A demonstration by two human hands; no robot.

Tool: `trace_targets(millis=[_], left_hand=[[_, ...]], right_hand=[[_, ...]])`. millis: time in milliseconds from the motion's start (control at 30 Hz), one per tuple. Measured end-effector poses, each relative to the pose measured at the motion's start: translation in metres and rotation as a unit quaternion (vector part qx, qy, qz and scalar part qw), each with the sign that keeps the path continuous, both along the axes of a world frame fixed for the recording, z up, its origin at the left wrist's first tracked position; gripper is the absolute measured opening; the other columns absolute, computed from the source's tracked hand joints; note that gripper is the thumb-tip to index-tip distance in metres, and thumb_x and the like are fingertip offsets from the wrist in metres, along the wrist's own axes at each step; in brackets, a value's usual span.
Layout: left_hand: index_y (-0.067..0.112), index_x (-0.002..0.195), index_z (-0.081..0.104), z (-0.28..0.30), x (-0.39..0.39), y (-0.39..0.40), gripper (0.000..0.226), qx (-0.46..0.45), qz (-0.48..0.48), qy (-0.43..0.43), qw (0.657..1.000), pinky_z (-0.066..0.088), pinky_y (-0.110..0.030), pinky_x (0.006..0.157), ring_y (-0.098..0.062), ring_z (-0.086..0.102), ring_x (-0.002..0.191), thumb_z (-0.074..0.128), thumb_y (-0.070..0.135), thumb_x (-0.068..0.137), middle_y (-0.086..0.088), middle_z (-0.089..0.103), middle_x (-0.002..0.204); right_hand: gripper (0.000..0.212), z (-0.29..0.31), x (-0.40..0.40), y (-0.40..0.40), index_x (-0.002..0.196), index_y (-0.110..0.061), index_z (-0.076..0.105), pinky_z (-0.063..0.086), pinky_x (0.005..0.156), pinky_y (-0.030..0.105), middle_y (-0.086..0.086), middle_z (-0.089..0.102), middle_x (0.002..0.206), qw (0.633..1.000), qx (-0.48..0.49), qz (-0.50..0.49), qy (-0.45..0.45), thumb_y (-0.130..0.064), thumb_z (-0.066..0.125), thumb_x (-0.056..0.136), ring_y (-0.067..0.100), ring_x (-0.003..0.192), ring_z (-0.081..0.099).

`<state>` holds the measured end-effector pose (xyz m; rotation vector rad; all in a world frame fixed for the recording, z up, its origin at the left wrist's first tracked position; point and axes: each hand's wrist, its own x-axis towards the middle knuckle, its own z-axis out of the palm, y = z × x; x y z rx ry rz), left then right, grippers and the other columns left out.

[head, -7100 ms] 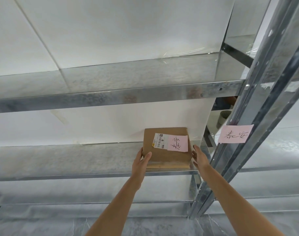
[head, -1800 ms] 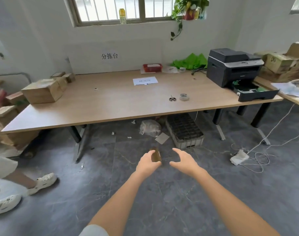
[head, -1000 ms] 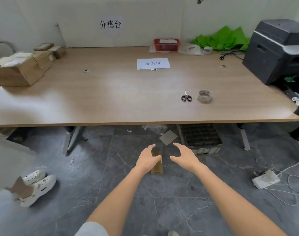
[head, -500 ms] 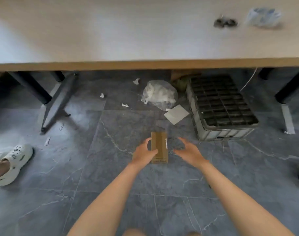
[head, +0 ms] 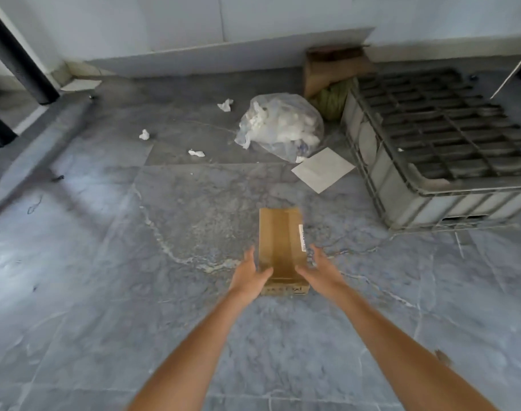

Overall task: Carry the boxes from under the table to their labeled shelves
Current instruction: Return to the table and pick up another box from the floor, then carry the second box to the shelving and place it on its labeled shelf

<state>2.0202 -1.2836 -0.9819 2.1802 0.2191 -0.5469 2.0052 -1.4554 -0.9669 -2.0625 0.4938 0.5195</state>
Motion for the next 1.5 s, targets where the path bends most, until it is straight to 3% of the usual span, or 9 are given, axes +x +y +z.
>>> trace_targets(millis=[300,367,633,800,1000,1167,1300,1400,1500], left_hand=[[0.011,0.142,0.030,-0.012,0.002,-0.013,0.056,-0.071,0.061,0.021,0.995,0.044,-0.029,0.091,-0.022,0.056,0.110,0.051,0.011,0.090,-0.006,0.055,0.131],[0.014,0.139,0.033,0.014,-0.004,-0.008,0.054,-0.089,0.074,0.021,0.993,0.044,-0.021,0.078,-0.014,0.055,0.096,0.052,0.010,0.088,0.001,0.057,0.118],[0.018,0.132,0.042,0.184,-0.045,0.006,0.048,-0.118,0.103,0.030,0.987,0.040,-0.025,0.081,-0.017,0.056,0.100,0.051,0.010,0.086,0.003,0.057,0.112],[0.015,0.134,0.039,0.301,-0.068,0.008,0.050,-0.115,0.115,0.051,0.985,0.045,-0.033,0.093,-0.025,0.056,0.112,0.053,0.012,0.086,-0.005,0.058,0.123],[0.019,0.114,0.042,0.431,-0.105,0.013,0.031,-0.163,0.163,0.106,0.967,0.040,-0.008,0.060,-0.005,0.055,0.080,0.058,0.021,0.087,-0.003,0.060,0.113],[0.006,0.130,0.041,0.525,-0.128,0.023,0.063,-0.205,0.200,0.159,0.945,0.046,-0.025,0.076,-0.019,0.057,0.101,0.068,0.033,0.080,-0.006,0.058,0.120],[0.008,0.140,0.026,0.585,-0.141,0.038,0.093,-0.217,0.233,0.183,0.930,0.043,-0.040,0.103,-0.026,0.049,0.123,0.074,0.046,0.071,-0.011,0.045,0.140],[0.024,0.144,0.018,0.624,-0.155,0.054,0.111,-0.241,0.260,0.195,0.914,0.044,-0.048,0.103,-0.030,0.048,0.125,0.076,0.054,0.055,-0.009,0.041,0.143],[0.036,0.141,0.025,0.650,-0.170,0.074,0.097,-0.293,0.291,0.209,0.887,0.050,-0.051,0.094,-0.030,0.056,0.118,0.074,0.051,0.059,-0.008,0.048,0.138]], right_hand=[[0.050,-0.014,0.002,0.019,0.140,-0.018,0.036,0.040,0.081,0.027,0.009,0.058,0.127,1.000,-0.008,-0.028,-0.004,-0.018,0.049,0.092,0.027,0.110,0.057],[0.051,0.009,-0.004,0.024,0.140,-0.018,0.036,0.042,0.083,0.029,0.008,0.056,0.131,0.999,-0.001,-0.032,-0.013,-0.016,0.050,0.091,0.027,0.113,0.056],[0.045,0.164,-0.042,0.040,0.133,-0.022,0.040,0.037,0.052,0.019,-0.002,0.060,0.113,0.999,0.029,-0.031,-0.021,-0.015,0.050,0.090,0.014,0.079,0.056],[0.047,0.286,-0.063,0.044,0.131,-0.018,0.042,0.051,0.077,0.036,0.002,0.061,0.112,0.997,0.051,-0.049,-0.017,-0.009,0.052,0.085,0.025,0.095,0.061],[0.063,0.417,-0.101,0.046,0.134,-0.028,0.030,0.048,0.093,0.041,0.007,0.049,0.124,0.994,0.097,-0.047,-0.001,-0.016,0.059,0.080,0.027,0.113,0.052],[0.067,0.509,-0.131,0.059,0.126,-0.034,0.031,0.043,0.058,0.014,0.002,0.048,0.112,0.994,0.106,-0.013,-0.031,-0.022,0.068,0.073,0.013,0.090,0.053],[0.073,0.569,-0.149,0.083,0.126,-0.040,0.028,0.051,0.067,0.021,0.000,0.034,0.114,0.995,0.064,0.027,-0.072,-0.028,0.070,0.066,0.015,0.098,0.049],[0.078,0.606,-0.159,0.105,0.134,-0.035,0.029,0.051,0.084,0.029,-0.005,0.029,0.119,0.989,0.014,0.087,-0.115,-0.034,0.069,0.066,0.015,0.108,0.047],[0.064,0.634,-0.167,0.123,0.134,-0.038,0.034,0.051,0.083,0.029,-0.010,0.029,0.122,0.987,0.036,0.109,-0.116,-0.043,0.060,0.075,0.011,0.108,0.049]])
